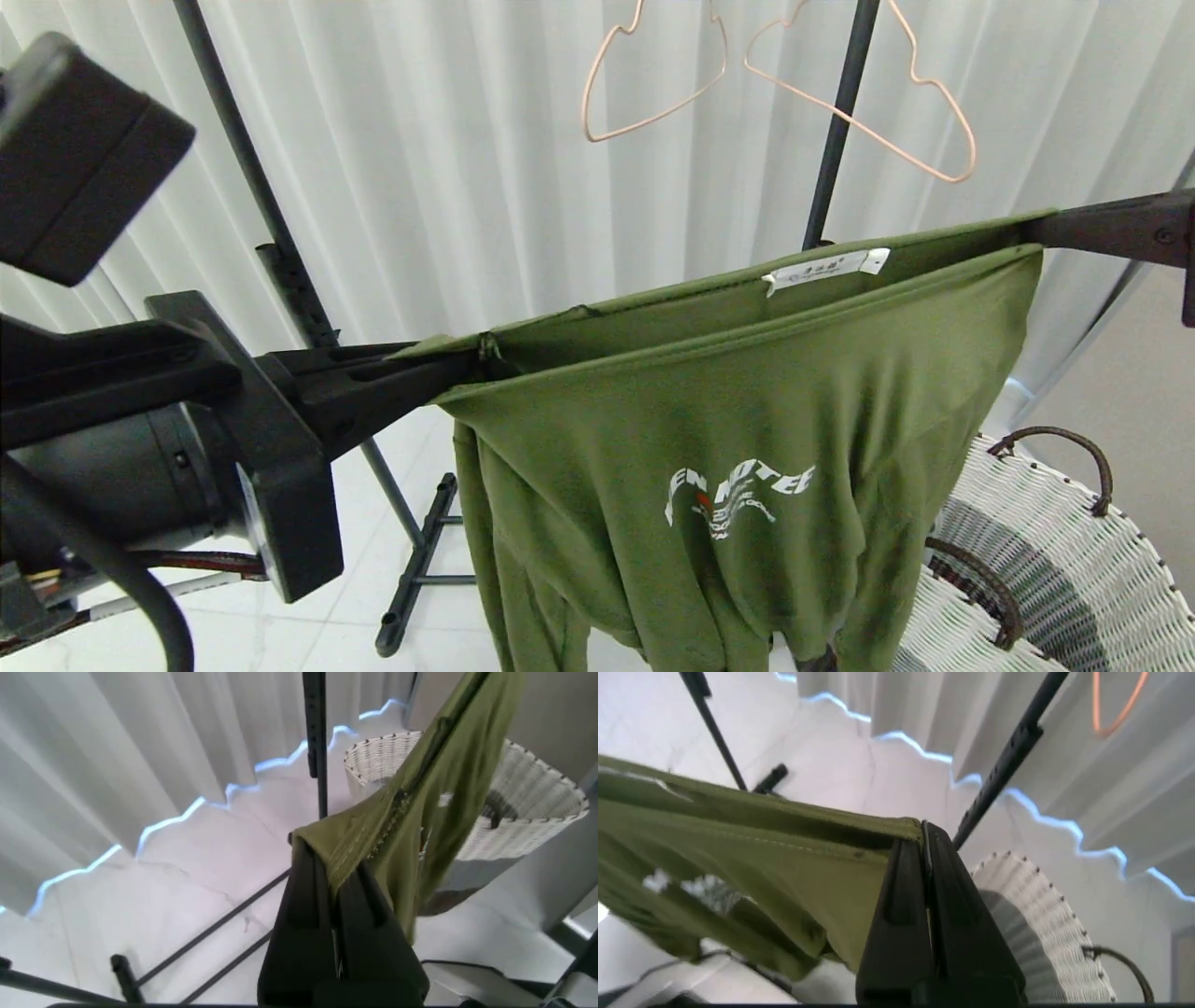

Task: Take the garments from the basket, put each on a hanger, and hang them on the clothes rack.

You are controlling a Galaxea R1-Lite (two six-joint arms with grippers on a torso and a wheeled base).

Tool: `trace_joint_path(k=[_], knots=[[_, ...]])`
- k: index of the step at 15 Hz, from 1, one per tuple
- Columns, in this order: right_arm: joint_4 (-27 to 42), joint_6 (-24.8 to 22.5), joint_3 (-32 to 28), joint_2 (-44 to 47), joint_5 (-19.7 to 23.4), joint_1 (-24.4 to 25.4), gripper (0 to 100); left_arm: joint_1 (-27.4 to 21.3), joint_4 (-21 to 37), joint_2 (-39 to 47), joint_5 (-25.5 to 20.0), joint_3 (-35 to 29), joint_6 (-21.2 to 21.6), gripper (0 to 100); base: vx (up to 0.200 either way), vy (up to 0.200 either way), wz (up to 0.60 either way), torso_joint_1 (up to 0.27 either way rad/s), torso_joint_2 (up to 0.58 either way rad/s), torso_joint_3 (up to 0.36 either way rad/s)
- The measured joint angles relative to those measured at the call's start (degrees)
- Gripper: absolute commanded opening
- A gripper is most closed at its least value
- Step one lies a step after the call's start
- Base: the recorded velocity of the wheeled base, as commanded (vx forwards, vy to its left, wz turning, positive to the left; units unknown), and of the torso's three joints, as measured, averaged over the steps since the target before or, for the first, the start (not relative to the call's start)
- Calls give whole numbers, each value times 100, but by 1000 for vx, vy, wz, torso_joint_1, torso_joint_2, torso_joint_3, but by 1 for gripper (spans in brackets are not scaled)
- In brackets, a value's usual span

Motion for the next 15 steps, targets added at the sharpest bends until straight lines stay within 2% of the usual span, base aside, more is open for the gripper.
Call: trace_joint_path(k=[5, 10, 15], knots=[[-44, 1, 113, -160, -2, 33, 0, 127, -2, 2, 4, 5, 20, 0, 0, 200, 0, 1, 0, 2], [-35, 4, 117, -188, -18, 33, 0, 345, -22, 16, -5, 18, 24, 0, 0, 0, 0, 0, 0, 0], [-33, 15, 265, -373, -156, -141, 0, 362, -2, 105, 20, -118, 369, 0, 0, 0, 0, 0, 0, 0]])
